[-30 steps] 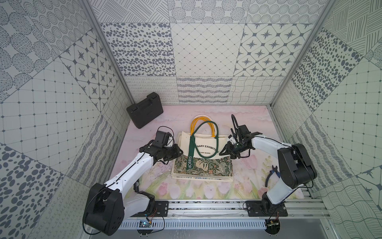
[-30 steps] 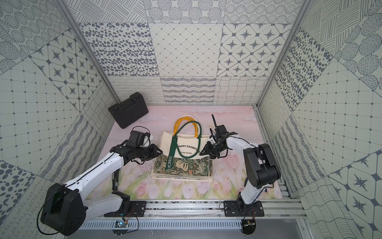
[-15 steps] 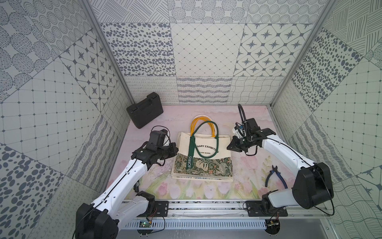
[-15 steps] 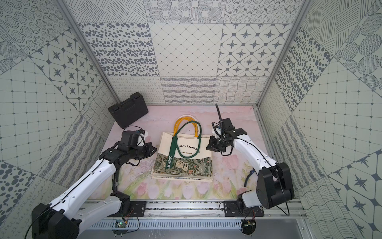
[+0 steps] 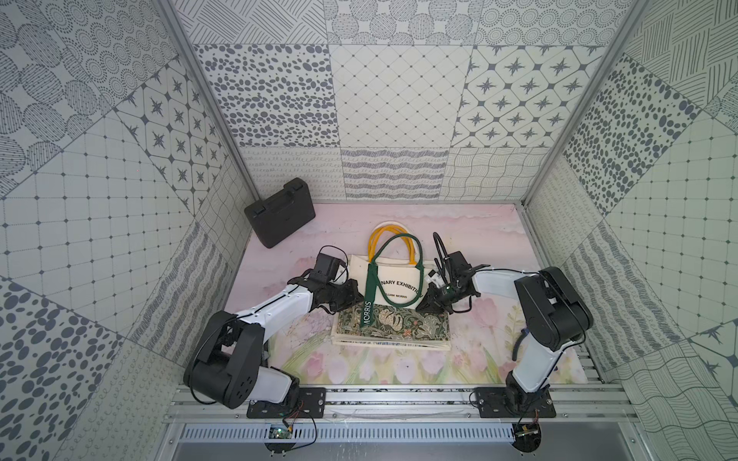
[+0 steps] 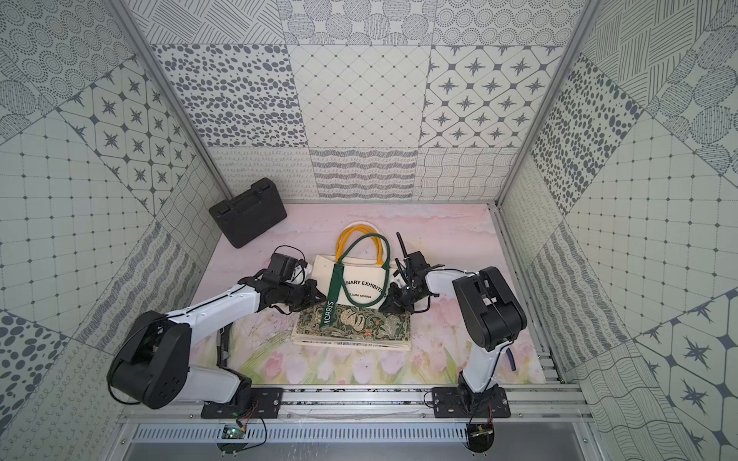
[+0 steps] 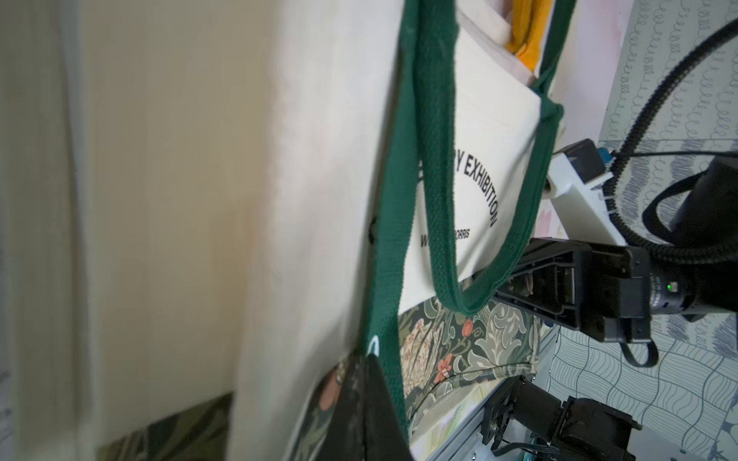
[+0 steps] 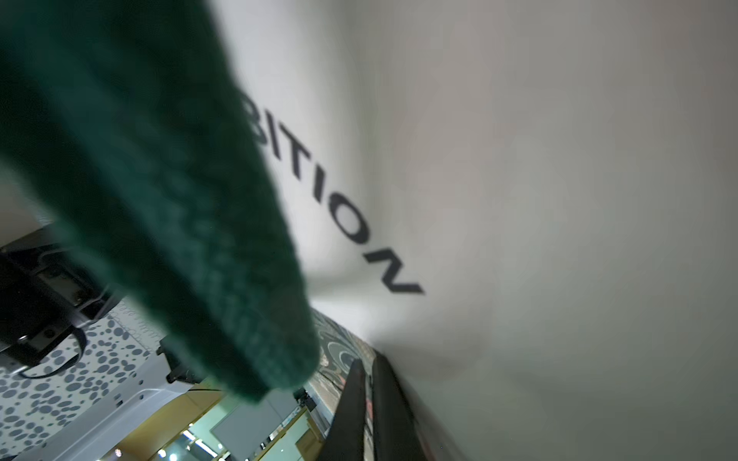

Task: Put away the canvas bag
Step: Adjust the canvas bag at the center of the board.

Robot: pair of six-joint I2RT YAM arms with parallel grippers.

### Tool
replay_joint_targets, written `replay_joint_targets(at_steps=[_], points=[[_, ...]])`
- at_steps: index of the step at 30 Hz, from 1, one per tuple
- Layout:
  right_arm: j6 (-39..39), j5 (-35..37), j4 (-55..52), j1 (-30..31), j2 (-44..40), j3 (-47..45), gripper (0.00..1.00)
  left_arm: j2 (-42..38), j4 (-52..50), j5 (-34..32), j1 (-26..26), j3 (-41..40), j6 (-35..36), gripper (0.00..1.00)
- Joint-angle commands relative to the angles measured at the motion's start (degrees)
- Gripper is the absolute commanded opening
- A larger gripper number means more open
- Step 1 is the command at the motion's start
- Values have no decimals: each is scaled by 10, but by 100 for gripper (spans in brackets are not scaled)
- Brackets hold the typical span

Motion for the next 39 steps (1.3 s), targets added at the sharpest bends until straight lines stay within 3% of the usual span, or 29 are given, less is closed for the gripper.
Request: replay_joint_targets(at_steps=[1,7,13,21,26,29,33,39], points=[[8,1,51,-32,12,-21,9,41,148,14,33,-34,-53,0],[-18,8,29,-67,6,-34,11,85,181,20,62,-53,-56,0],[-54,25,-8,-87,-8,-47,11,76,183,7,81,-81,-50,0],[-90,59,-65,-100,-69,-84,11,11,112,-14,85,-91,-16,0],[-89,88,-131,-97,-171,-74,10,-85,18,-19,81,-72,10,0],[-80,123,-174,-57,-235,-41,7,-146,-48,-66,21,-31,27,0],[-39,125,-180,23,-245,-5,8,-158,-122,-104,-50,28,12,0],[52,114,-63,110,-204,-20,8,-143,-91,-95,-93,-10,-69,0]])
